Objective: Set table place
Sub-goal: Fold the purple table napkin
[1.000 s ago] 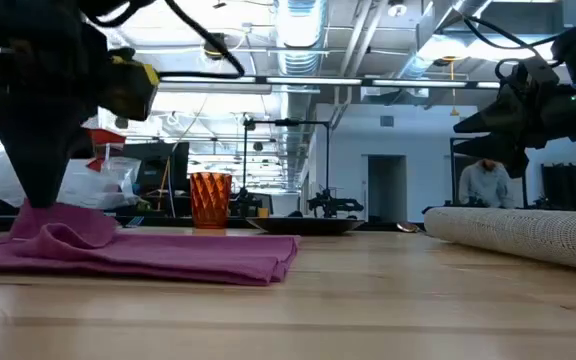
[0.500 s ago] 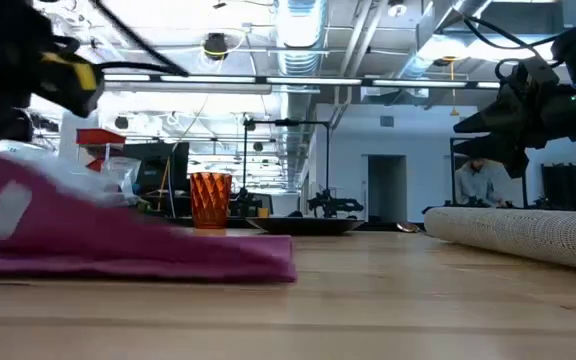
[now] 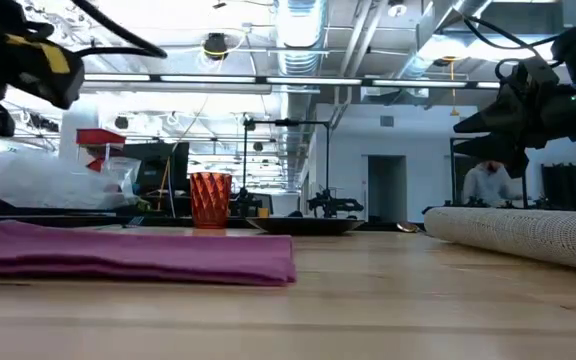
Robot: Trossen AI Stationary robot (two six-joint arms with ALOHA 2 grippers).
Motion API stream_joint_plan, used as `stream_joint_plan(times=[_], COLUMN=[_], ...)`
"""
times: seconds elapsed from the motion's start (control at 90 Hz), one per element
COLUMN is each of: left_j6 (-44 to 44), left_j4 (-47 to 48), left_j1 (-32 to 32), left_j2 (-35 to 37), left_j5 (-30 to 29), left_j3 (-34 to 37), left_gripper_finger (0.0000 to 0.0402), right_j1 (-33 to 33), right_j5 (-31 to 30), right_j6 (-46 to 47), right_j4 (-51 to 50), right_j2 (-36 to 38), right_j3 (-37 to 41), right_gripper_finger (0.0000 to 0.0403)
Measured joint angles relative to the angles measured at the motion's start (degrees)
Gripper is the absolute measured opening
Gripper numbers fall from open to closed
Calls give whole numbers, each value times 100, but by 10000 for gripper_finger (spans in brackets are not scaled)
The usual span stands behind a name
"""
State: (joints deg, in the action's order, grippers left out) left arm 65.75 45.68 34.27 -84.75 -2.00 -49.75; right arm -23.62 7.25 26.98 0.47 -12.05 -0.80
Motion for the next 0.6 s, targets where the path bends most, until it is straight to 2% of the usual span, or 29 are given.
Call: stream_joint_plan(times=[0.1,0.189,0.244,0.333,0.444,0.6], left_j6=[-248,-757,-1166,-1813,-2305,-2708], left_j4=[-112,-126,-191,-548,-1015,-1148], left_j1=[-341,-787,-1130,-1662,-2130,-2276], left_j2=[0,0,0,0,0,0], left_j5=[-303,-734,-764,-493,175,277], left_j3=[-90,-193,-206,-210,-217,-217], left_gripper_finger=[0,0,0,3,26,75], right_j1=[0,0,0,0,0,0], right_j5=[0,0,0,2,4,7], right_j6=[2,2,2,2,2,3], right_j4=[0,0,0,0,0,0], right_j2=[0,0,0,0,0,0], right_j3=[0,0,0,0,0,0], right_gripper_finger=[185,185,185,185,185,185])
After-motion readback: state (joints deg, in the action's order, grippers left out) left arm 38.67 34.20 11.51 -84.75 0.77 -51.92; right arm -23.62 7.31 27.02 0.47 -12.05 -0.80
